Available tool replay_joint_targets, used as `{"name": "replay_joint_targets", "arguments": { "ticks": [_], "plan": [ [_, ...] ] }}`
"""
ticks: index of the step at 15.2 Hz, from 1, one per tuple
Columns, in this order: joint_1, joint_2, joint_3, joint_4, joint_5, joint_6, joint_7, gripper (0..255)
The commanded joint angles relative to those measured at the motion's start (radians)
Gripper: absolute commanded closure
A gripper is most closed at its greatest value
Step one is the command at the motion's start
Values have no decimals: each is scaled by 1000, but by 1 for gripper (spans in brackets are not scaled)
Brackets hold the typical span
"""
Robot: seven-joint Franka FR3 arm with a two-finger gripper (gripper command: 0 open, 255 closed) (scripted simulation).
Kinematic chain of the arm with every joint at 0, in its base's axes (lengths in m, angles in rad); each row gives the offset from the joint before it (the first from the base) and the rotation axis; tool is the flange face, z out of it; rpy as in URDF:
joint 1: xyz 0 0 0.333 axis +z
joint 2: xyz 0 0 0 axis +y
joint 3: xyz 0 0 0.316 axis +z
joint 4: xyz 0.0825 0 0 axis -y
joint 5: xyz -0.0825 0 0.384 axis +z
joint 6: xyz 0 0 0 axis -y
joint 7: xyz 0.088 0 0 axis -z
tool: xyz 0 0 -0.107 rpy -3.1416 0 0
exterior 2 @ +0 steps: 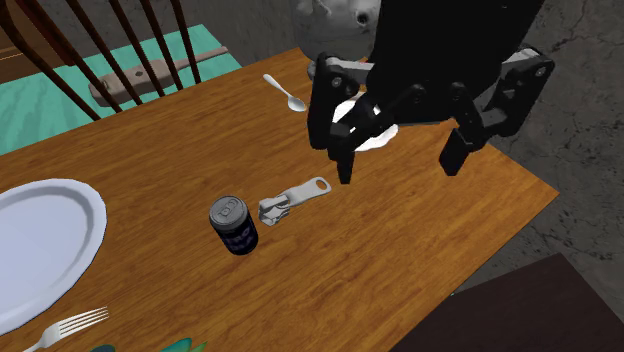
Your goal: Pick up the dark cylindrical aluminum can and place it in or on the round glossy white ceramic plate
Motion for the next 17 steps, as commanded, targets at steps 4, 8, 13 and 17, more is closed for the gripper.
{"name": "replay_joint_targets", "arguments": {
  "ticks": [4,8,13,17],
  "plan": [
    [15,147,98,14,19,167,112,0],
    [13,290,169,58,-8,288,212,0],
    [9,492,241,146,-109,416,367,0],
    [29,664,262,243,-240,487,516,0]
  ]
}}
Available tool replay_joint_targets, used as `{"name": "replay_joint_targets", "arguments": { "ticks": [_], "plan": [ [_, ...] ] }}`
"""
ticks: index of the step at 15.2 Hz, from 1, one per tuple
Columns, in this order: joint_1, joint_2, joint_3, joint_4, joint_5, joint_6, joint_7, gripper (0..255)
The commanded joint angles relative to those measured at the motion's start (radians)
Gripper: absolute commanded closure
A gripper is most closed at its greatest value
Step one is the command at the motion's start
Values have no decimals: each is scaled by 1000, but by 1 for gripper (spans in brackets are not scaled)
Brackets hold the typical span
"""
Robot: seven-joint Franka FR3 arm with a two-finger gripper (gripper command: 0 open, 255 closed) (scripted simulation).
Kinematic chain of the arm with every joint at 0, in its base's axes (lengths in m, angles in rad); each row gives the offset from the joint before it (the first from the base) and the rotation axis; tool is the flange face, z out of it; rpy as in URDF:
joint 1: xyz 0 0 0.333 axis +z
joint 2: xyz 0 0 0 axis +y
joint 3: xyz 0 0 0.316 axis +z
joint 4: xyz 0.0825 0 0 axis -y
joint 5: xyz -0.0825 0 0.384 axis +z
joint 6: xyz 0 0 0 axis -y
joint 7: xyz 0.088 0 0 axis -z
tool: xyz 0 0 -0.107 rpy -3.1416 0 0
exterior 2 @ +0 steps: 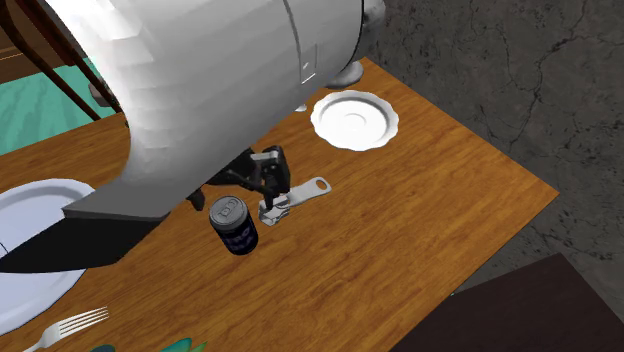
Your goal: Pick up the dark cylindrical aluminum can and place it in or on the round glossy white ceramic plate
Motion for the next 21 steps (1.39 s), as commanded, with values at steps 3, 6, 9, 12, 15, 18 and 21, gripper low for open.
{"name": "replay_joint_targets", "arguments": {
  "ticks": [3,6,9,12,15,18,21],
  "plan": [
    [21,100,-6,42,-81,52,81,0],
    [28,134,-15,35,-107,88,99,0],
    [34,163,-24,31,-131,118,116,0],
    [35,163,-24,31,-131,118,116,0],
    [35,163,-24,31,-131,118,116,0],
    [35,163,-24,31,-131,118,116,255],
    [34,163,-24,31,-131,118,116,255]
  ]
}}
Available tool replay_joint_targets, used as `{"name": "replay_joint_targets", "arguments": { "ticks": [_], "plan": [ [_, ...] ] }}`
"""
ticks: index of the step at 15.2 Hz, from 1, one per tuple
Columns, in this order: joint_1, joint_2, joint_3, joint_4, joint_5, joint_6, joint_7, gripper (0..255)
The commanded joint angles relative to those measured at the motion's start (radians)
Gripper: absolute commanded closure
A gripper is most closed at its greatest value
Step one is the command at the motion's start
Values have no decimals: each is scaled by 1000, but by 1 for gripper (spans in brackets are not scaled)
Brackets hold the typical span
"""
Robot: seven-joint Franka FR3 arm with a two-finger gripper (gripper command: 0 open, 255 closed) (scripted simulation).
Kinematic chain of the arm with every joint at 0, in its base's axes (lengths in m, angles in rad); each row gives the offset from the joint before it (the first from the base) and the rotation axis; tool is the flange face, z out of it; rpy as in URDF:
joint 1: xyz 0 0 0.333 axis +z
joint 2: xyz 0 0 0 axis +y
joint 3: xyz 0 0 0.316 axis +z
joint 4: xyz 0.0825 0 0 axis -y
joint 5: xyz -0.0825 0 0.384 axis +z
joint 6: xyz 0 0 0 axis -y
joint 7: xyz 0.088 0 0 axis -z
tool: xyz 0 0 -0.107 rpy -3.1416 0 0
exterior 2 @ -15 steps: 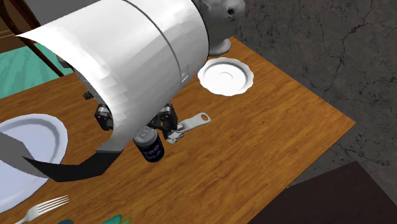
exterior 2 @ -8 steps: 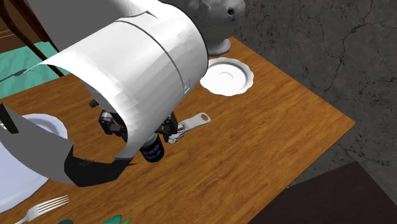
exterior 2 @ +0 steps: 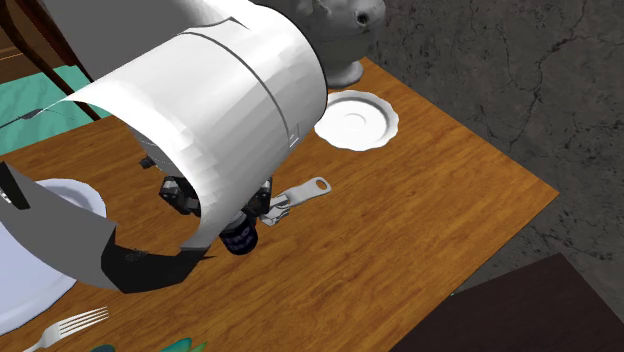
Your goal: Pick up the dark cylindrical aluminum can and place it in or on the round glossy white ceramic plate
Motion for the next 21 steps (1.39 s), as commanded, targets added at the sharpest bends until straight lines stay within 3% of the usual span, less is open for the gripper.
{"name": "replay_joint_targets", "arguments": {
  "ticks": [1,6,21],
  "plan": [
    [0,0,0,0,0,0,0,255],
    [0,1,0,0,0,0,0,255],
    [-25,-155,31,49,117,-185,-80,255]
  ]
}}
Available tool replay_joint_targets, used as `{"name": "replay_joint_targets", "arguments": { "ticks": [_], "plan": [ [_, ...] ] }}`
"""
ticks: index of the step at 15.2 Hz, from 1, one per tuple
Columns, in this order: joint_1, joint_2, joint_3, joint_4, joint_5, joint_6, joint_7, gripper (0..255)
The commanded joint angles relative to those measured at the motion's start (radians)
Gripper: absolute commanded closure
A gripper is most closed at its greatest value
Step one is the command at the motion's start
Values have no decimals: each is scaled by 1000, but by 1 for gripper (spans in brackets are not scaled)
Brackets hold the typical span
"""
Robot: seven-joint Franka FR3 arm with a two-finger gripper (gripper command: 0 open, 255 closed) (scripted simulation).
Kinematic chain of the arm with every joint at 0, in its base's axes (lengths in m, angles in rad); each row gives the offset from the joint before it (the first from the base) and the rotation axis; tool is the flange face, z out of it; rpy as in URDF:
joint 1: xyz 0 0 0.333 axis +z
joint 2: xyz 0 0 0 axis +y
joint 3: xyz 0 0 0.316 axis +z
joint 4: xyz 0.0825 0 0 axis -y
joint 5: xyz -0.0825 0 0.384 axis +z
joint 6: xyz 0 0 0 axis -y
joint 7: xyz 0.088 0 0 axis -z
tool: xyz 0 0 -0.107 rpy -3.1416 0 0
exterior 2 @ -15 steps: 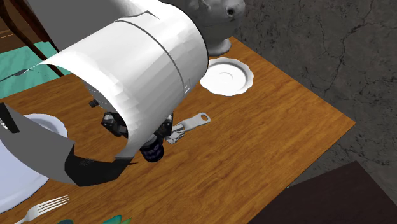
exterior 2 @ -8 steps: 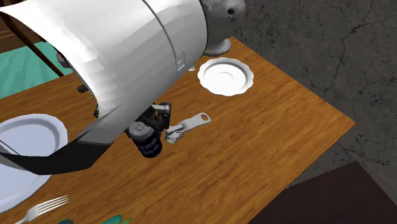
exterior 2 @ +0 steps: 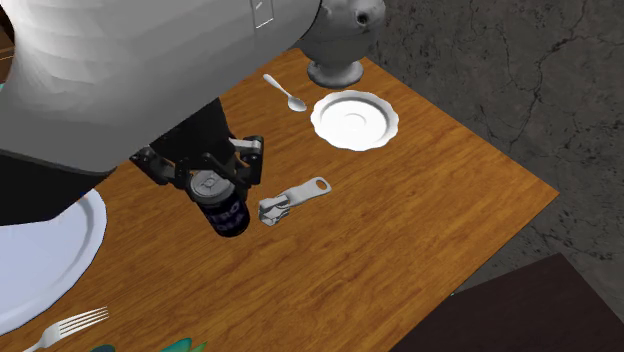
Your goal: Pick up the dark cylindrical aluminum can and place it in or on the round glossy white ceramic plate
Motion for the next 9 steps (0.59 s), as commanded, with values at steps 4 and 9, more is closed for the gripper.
{"name": "replay_joint_targets", "arguments": {
  "ticks": [4,9],
  "plan": [
    [-28,-23,-20,16,18,-36,-61,255],
    [-92,-4,-76,55,14,-57,-178,255]
  ]
}}
